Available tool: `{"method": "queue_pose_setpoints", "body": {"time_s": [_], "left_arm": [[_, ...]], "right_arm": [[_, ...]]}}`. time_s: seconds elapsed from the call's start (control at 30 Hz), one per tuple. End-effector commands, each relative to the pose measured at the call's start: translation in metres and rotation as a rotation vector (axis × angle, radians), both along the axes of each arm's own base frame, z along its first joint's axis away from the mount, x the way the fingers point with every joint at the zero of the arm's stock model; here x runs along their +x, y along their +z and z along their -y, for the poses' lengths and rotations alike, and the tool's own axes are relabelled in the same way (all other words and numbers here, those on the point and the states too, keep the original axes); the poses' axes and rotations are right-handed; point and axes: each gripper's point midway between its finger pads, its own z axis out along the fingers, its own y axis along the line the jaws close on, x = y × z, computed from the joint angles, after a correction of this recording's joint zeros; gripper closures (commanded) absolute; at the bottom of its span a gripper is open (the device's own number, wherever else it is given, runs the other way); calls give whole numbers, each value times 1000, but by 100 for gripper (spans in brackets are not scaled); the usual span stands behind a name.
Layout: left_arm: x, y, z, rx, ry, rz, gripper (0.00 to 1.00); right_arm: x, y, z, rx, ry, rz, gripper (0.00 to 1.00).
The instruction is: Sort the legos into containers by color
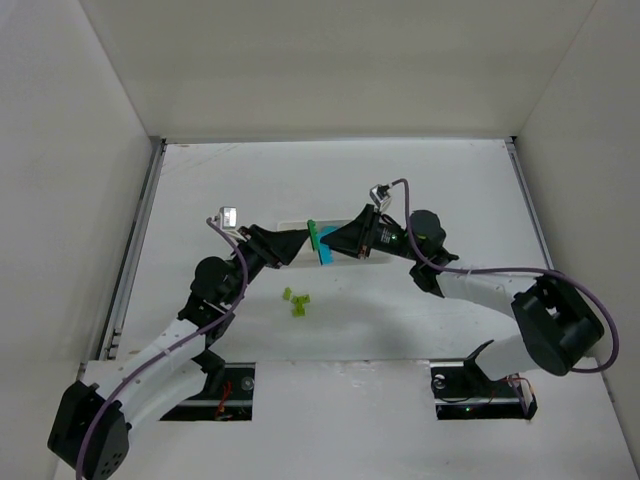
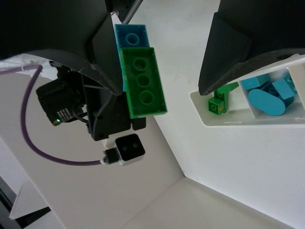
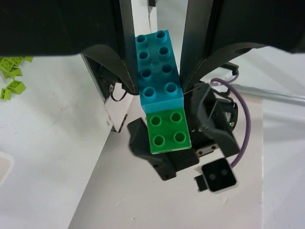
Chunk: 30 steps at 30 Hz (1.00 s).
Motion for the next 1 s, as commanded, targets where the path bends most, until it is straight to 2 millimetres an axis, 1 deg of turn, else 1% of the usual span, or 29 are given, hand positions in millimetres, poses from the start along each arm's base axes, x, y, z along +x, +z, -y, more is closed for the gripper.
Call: {"method": "queue_pose_setpoints", "body": {"time_s": [0.0,0.13,0.33,0.5,0.67,0.8,0.9,0.97], "left_arm": [[-16,36,7,-67,-62,123,37],[-18,40,8,-73,-74,134,36],[-16,31,18,-44,-105,112,37],[-8,28,13,-32,-75,104,37],[-6,27,22,-34,-96,101,37],[2,25,22,-35,-83,79,37],[4,28,21,-60,-72,66,39],[8,28,18,-82,-53,43,42]], "right_arm": [[4,5,1,37,-4,21,72],[8,1,3,46,-11,5,72],[4,8,1,75,12,14,72],[3,8,5,76,6,17,72],[4,5,0,72,17,10,72],[-1,8,-5,80,35,25,72],[-2,7,-6,78,39,27,72],[-1,4,-6,71,35,25,72]]}}
